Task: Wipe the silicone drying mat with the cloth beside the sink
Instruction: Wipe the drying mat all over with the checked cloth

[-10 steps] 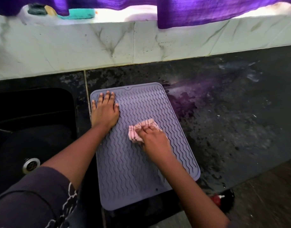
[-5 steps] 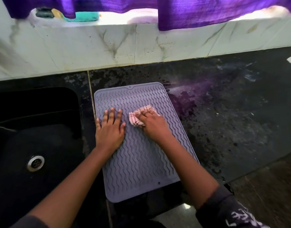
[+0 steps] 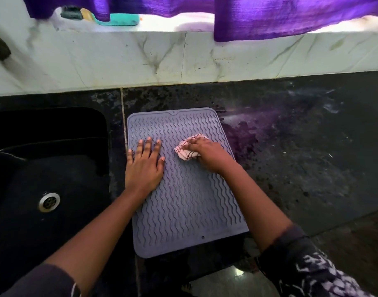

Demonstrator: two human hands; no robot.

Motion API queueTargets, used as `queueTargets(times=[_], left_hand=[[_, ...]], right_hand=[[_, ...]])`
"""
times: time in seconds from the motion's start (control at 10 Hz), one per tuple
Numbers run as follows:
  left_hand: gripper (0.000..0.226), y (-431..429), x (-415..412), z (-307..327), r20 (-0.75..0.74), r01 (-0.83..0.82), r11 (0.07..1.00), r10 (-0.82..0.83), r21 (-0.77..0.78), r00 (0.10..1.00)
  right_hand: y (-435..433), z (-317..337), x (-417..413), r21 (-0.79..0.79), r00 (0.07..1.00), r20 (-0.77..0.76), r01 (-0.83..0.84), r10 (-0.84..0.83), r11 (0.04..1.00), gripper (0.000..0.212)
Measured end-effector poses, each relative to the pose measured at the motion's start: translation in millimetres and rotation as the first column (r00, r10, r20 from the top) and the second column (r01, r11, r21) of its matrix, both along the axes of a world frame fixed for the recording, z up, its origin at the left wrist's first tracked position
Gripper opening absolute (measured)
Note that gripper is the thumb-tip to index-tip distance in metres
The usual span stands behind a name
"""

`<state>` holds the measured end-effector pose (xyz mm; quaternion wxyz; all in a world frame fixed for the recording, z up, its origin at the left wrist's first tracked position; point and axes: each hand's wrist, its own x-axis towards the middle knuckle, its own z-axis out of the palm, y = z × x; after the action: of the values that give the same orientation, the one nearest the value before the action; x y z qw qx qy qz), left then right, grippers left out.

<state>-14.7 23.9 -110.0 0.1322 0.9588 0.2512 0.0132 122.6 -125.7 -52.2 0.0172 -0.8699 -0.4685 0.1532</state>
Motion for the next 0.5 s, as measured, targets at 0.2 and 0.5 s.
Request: queueTargets(times=[0.2,0.5], left_hand=[[0.055,0.1,0.2,0.2,0.001,-0.002,1.000,0.002,-0.004,1.000],[0.055,-1.2,0.1,-0.8,0.007,-0.009,1.000,0.009,0.000,1.000]], right_hand=[[-42.4,21.4,-20.2,-0.095,0.979,-0.159,-0.147,0.131,0.984,0.056],[11.3,-2.6,-36.7,0.013,0.985,0.042,0.168,-0.168,0.986,0.059]])
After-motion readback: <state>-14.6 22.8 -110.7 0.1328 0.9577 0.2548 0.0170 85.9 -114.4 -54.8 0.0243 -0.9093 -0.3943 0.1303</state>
